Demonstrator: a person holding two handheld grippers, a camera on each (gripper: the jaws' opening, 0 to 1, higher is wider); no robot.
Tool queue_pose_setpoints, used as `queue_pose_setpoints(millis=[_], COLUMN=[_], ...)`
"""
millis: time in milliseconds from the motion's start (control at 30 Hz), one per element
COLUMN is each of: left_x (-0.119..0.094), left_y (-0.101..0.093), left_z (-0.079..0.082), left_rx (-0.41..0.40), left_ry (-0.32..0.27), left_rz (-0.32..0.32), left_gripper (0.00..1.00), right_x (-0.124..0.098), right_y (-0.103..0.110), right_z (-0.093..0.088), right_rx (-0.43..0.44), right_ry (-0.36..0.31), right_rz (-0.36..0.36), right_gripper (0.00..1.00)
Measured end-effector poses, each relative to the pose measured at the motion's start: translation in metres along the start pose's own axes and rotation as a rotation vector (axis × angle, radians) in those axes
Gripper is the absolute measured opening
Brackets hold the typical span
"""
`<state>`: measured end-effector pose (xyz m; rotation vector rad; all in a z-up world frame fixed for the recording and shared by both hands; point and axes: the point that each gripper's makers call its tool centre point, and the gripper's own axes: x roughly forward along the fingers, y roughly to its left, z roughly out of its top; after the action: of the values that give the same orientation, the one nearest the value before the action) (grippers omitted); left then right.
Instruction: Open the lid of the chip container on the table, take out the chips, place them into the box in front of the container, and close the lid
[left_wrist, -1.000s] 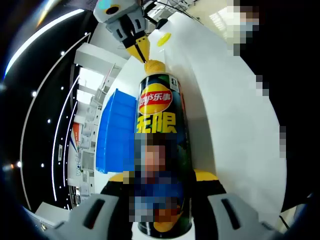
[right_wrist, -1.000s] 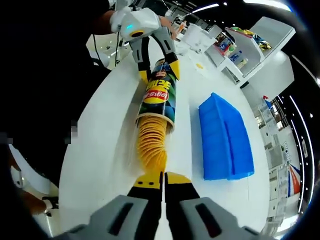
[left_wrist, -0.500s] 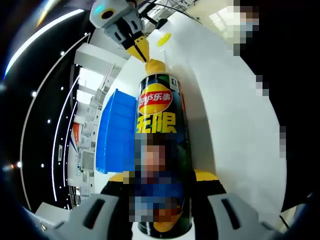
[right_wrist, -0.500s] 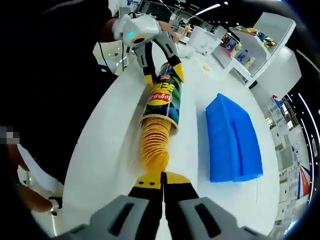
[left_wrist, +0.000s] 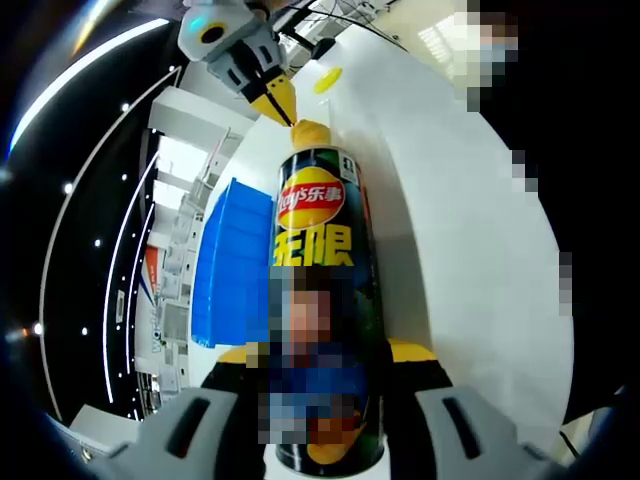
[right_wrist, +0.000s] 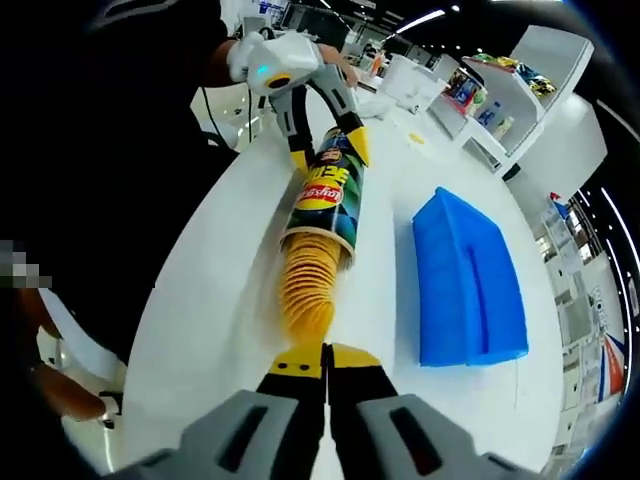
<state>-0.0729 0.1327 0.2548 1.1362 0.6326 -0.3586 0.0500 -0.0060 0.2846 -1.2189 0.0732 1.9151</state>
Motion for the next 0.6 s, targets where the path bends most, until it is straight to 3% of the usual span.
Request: queue_pose_setpoints(millis=[600], left_x=[0.0], left_y=[0.0007], left_z=[-0.0006], left_rx=[0.001], left_ry=[-0.004], left_rz=[0.0], left_gripper=[0.44], right_x=[0.0068], right_y=[0.0024], right_z=[0.0012], right_rx=[-0.027], right_ry=[-0.008], right_rz=[0.051], right_gripper=[0.02])
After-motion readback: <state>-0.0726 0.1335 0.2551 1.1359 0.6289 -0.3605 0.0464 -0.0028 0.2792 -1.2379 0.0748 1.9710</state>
